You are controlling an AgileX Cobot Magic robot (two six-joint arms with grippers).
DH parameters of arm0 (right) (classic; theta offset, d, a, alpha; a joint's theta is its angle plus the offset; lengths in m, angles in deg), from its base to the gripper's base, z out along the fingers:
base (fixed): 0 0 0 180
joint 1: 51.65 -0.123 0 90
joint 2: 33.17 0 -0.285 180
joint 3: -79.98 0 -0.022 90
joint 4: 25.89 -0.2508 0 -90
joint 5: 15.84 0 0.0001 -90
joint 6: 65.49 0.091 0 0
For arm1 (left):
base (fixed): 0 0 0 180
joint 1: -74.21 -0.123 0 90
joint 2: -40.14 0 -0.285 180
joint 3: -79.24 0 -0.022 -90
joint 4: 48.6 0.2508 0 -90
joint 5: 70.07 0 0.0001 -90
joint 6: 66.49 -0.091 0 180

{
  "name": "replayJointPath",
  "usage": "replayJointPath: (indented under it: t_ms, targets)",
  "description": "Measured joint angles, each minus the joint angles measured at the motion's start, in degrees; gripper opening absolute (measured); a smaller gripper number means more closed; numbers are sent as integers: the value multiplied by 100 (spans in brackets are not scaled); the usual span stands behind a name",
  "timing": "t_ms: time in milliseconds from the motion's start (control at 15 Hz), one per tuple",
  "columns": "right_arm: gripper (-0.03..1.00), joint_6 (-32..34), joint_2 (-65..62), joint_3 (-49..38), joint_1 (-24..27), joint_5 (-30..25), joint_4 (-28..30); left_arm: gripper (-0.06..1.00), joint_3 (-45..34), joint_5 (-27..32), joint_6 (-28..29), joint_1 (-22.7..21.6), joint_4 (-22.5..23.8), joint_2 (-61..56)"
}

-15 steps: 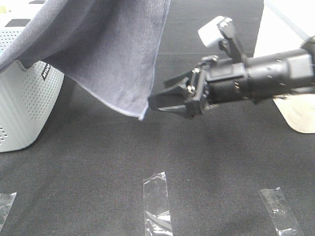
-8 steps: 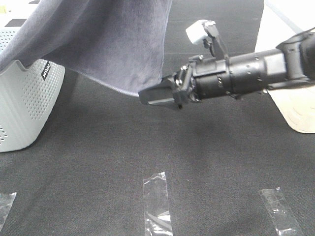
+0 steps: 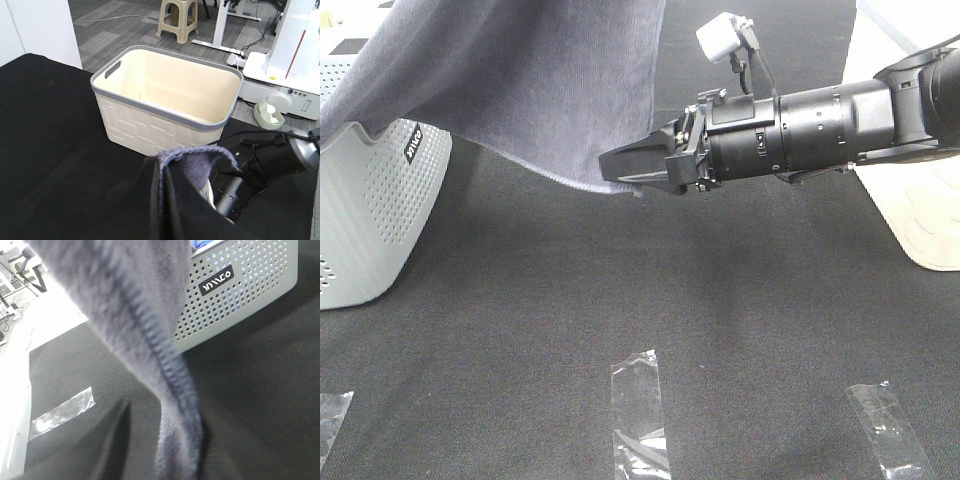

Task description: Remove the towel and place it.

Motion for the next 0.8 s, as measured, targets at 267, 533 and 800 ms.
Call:
replayJointPath:
  t_ms: [267,533,800]
  targets:
    - [0,235,0,6,0,-11,0,0,0,-23,0,0,11,0]
    - [0,1490,0,229,0,-23,109,0,0,-178,481,0,458,0]
    - [0,4343,-327,1060,0,172,2676,0,0,-292,2584,0,2103,235]
